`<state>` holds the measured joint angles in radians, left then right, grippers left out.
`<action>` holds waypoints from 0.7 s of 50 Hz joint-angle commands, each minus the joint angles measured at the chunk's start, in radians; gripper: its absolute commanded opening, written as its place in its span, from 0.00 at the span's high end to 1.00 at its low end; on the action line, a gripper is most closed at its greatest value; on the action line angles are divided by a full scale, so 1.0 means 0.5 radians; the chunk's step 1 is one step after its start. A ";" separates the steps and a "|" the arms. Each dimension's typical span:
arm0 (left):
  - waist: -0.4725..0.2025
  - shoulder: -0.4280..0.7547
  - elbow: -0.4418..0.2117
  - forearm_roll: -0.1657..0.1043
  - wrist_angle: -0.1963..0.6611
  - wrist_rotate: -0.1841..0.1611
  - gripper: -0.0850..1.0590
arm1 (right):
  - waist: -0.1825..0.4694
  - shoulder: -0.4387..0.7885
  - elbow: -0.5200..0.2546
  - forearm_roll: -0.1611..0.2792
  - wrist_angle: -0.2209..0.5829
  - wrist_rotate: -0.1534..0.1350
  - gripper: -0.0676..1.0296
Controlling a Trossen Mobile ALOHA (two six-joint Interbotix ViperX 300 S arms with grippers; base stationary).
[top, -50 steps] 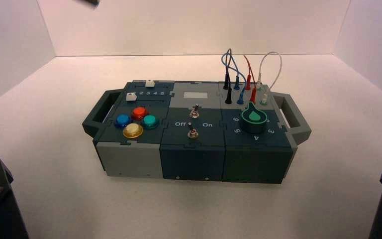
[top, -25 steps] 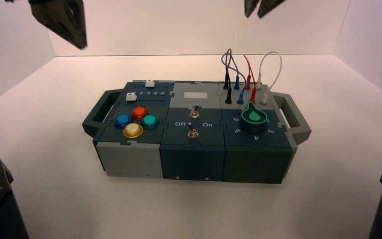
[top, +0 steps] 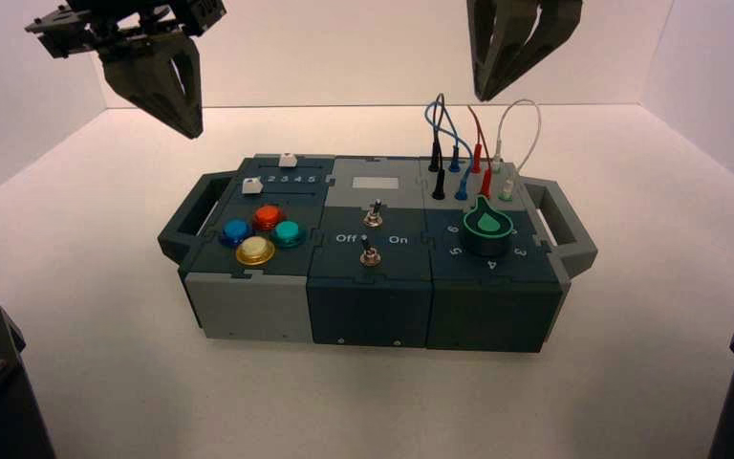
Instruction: Flip the top switch off with the right gripper.
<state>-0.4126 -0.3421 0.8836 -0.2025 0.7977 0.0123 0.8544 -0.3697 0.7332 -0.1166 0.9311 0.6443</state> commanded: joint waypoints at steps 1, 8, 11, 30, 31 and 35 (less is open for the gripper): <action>-0.006 0.037 -0.003 0.009 -0.074 -0.009 0.95 | 0.021 -0.003 -0.006 0.034 -0.046 0.006 0.96; -0.006 0.150 0.006 0.009 -0.114 -0.006 0.95 | 0.061 0.012 0.015 0.055 -0.089 0.006 0.96; -0.006 0.193 0.009 0.009 -0.129 -0.009 0.95 | 0.083 0.015 0.015 0.055 -0.098 0.009 0.96; -0.006 0.331 0.052 0.009 -0.344 -0.009 0.95 | 0.117 0.153 0.021 0.077 -0.172 0.009 0.96; -0.006 0.337 0.055 0.009 -0.347 -0.009 0.95 | 0.114 0.156 0.015 0.077 -0.169 0.009 0.96; -0.006 0.387 0.058 0.009 -0.374 -0.015 0.95 | 0.114 0.178 -0.006 0.077 -0.172 0.006 0.96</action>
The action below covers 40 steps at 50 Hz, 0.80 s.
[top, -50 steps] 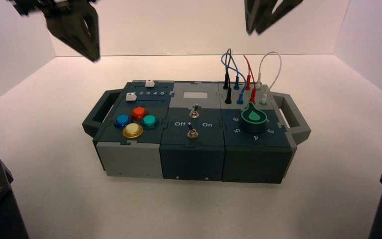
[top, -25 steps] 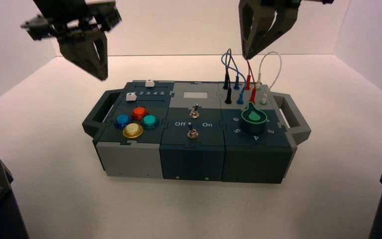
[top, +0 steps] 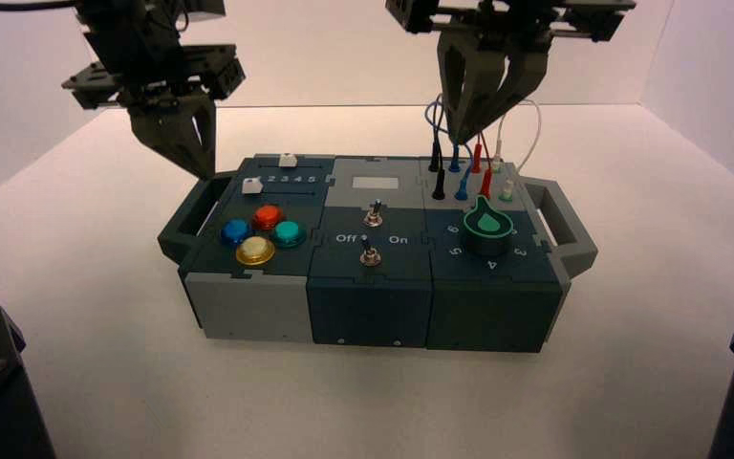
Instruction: Flip the top switch off with the right gripper.
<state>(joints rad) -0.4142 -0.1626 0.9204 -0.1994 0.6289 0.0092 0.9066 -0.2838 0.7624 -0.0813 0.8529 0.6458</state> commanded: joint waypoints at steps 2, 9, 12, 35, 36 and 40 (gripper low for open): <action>-0.003 0.049 -0.015 0.003 -0.046 -0.009 0.95 | 0.009 0.015 -0.071 0.006 -0.012 0.006 0.96; -0.003 0.132 -0.015 0.003 -0.061 -0.025 0.95 | 0.012 0.049 -0.095 0.006 -0.015 0.006 0.96; -0.003 0.147 -0.012 0.003 -0.061 -0.034 0.95 | 0.012 0.058 -0.101 0.006 -0.012 0.006 0.96; -0.003 0.258 0.031 0.003 -0.126 -0.098 0.95 | 0.040 0.181 -0.114 0.021 -0.055 0.028 0.96; -0.003 0.270 0.031 0.003 -0.129 -0.098 0.95 | 0.043 0.193 -0.114 0.021 -0.064 0.031 0.96; -0.003 0.301 0.037 0.003 -0.141 -0.098 0.95 | 0.052 0.242 -0.120 0.021 -0.110 0.071 0.96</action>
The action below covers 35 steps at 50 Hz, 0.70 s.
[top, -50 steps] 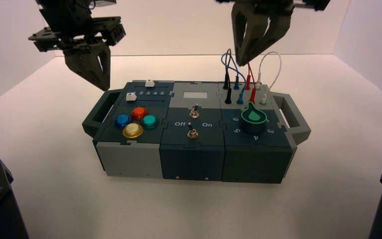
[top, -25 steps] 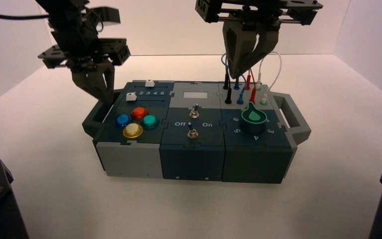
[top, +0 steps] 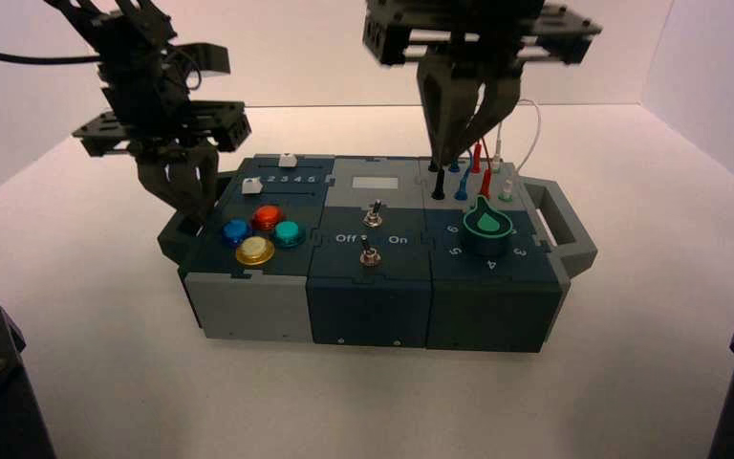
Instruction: Flip the top switch off with the right gripper.
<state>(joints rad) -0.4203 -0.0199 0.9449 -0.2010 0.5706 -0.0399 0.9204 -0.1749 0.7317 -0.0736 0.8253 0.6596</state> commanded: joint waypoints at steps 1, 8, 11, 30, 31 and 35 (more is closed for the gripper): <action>0.009 0.021 -0.012 0.006 -0.031 0.000 0.95 | 0.031 0.037 -0.058 0.003 -0.074 0.061 0.96; 0.009 0.055 -0.006 0.025 -0.083 0.000 0.95 | 0.061 0.110 -0.071 0.003 -0.169 0.120 0.96; 0.009 0.064 -0.006 0.028 -0.098 0.000 0.95 | 0.064 0.138 -0.083 0.006 -0.190 0.129 0.96; 0.009 0.089 -0.009 0.080 -0.132 0.003 0.95 | 0.064 0.221 -0.104 -0.018 -0.255 0.206 0.96; 0.009 0.092 -0.009 0.083 -0.132 0.003 0.95 | 0.064 0.224 -0.104 -0.018 -0.258 0.209 0.96; 0.009 0.092 -0.006 0.089 -0.141 0.003 0.95 | 0.064 0.224 -0.101 -0.034 -0.267 0.230 0.96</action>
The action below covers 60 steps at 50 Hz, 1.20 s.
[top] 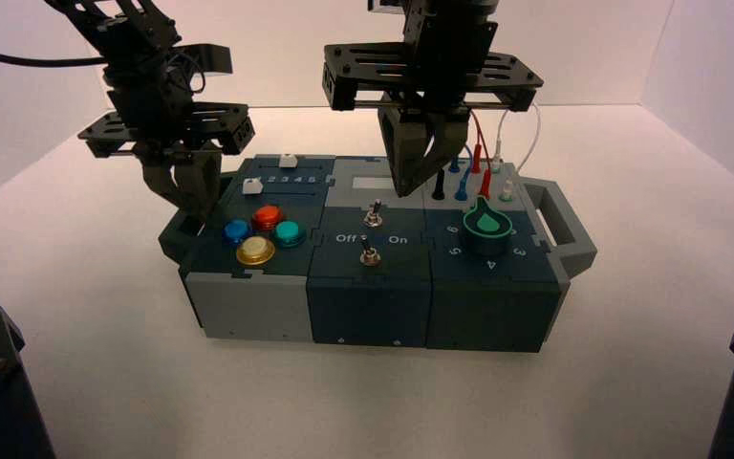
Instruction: Flip the top switch off with the right gripper.
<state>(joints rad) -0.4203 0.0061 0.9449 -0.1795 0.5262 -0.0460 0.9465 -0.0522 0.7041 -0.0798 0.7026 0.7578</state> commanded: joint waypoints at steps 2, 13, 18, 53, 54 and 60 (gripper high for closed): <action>0.009 0.043 0.000 0.046 -0.061 0.015 0.95 | 0.012 -0.015 -0.049 -0.021 -0.028 0.043 0.96; 0.009 0.049 0.006 0.052 -0.064 0.015 0.95 | 0.012 0.031 -0.046 -0.018 -0.120 0.074 0.96; 0.009 0.049 0.006 0.052 -0.064 0.015 0.95 | 0.012 0.074 -0.055 -0.018 -0.141 0.077 0.96; 0.009 0.018 0.037 0.052 -0.080 0.021 0.95 | 0.018 0.153 -0.101 -0.138 -0.098 0.199 0.96; 0.009 0.018 0.034 0.052 -0.080 0.018 0.95 | 0.021 0.153 -0.104 -0.138 -0.101 0.199 0.96; 0.009 0.018 0.037 0.052 -0.077 0.021 0.95 | 0.037 0.172 -0.123 -0.138 -0.098 0.206 0.96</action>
<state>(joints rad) -0.4203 0.0061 0.9541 -0.1749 0.5077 -0.0476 0.9526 0.0430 0.6703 -0.1473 0.6565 0.8514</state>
